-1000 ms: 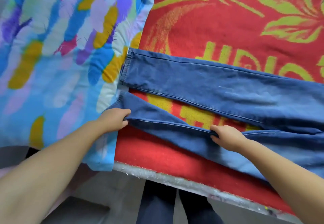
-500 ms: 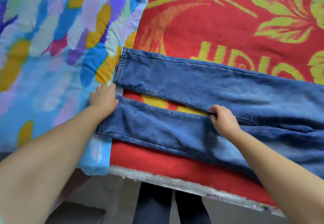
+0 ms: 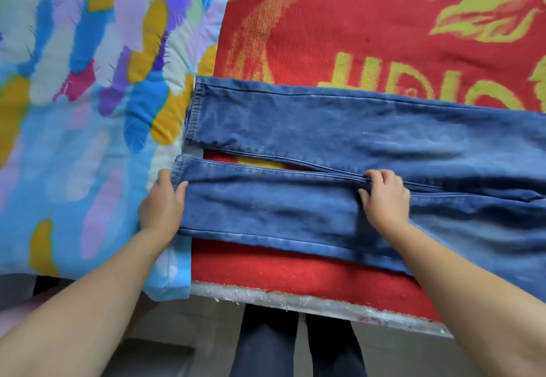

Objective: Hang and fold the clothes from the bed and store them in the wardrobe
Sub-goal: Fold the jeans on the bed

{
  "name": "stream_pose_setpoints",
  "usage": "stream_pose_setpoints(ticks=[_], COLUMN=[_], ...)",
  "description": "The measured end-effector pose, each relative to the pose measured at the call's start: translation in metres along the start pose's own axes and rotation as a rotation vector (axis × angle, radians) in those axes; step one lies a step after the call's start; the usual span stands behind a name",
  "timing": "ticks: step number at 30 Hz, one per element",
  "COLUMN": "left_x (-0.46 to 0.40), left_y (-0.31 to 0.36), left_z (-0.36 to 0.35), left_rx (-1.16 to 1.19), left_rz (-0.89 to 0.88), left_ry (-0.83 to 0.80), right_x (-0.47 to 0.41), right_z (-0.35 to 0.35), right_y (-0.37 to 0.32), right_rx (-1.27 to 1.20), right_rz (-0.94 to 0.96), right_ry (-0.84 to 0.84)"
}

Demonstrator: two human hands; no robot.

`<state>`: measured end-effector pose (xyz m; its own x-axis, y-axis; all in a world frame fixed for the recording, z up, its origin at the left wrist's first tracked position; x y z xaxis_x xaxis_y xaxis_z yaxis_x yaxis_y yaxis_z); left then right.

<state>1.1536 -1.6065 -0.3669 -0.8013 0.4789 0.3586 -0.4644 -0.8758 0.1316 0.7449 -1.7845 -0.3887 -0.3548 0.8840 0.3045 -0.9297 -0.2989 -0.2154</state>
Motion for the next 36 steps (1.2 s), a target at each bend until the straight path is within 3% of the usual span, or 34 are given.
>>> stream_pose_setpoints(ticks=[2, 6, 9, 11, 14, 18, 21, 24, 27, 31, 33, 36], left_x=[-0.001, 0.035, 0.084, 0.114, 0.157, 0.228, 0.286, 0.323, 0.324, 0.323, 0.336, 0.373], left_y=[0.004, 0.041, 0.079, 0.111, 0.169, 0.244, 0.272, 0.276, 0.26, 0.257, 0.27, 0.302], left_z=[0.001, -0.006, -0.036, -0.053, -0.077, -0.109, -0.141, -0.187, -0.235, -0.251, -0.237, -0.22], left_rx=[-0.059, -0.227, -0.318, -0.339, -0.361, -0.33, -0.288, -0.38, -0.588, -0.834, -0.827, -0.727], left_rz=[-0.113, -0.556, -0.824, -0.924, -0.985, -1.163, -1.215, -1.125, -0.909, -0.805, -0.826, -1.05], left_ry=[0.054, 0.249, 0.163, 0.089, 0.008, -0.015, -0.045, -0.163, -0.384, -0.47, -0.43, -0.266], right_x=[0.006, 0.029, 0.043, 0.046, 0.044, 0.041, 0.037, 0.014, 0.0, 0.034, 0.072, 0.135], right_z=[-0.006, -0.01, -0.028, -0.031, -0.009, 0.027, 0.037, 0.045, 0.054, 0.05, 0.057, 0.055], right_y=[-0.012, -0.058, -0.07, -0.057, -0.015, 0.097, 0.179, 0.21, 0.221, 0.24, 0.263, 0.317], right_rx=[-0.025, 0.039, 0.028, -0.024, -0.137, -0.146, -0.038, 0.015, -0.198, -0.379, -0.343, -0.099], right_rz=[0.037, 0.288, 0.367, 0.337, 0.261, -0.022, -0.065, 0.069, 0.1, 0.327, 0.44, 0.531], right_ry=[-0.005, 0.067, -0.07, -0.121, -0.002, 0.075, -0.058, -0.123, -0.038, -0.188, -0.187, -0.212])
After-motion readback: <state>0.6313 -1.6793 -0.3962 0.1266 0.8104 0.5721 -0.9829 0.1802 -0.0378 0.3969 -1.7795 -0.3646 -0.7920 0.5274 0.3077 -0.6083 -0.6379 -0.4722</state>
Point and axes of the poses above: each hand's wrist, its own x-axis away from the middle knuckle, its own z-axis out of the back of the hand, y = z × x, the point moved 8 cm from there along -x, towards the middle knuckle, and after that the axes turned 11 degrees about z, right-handed, at the moved point
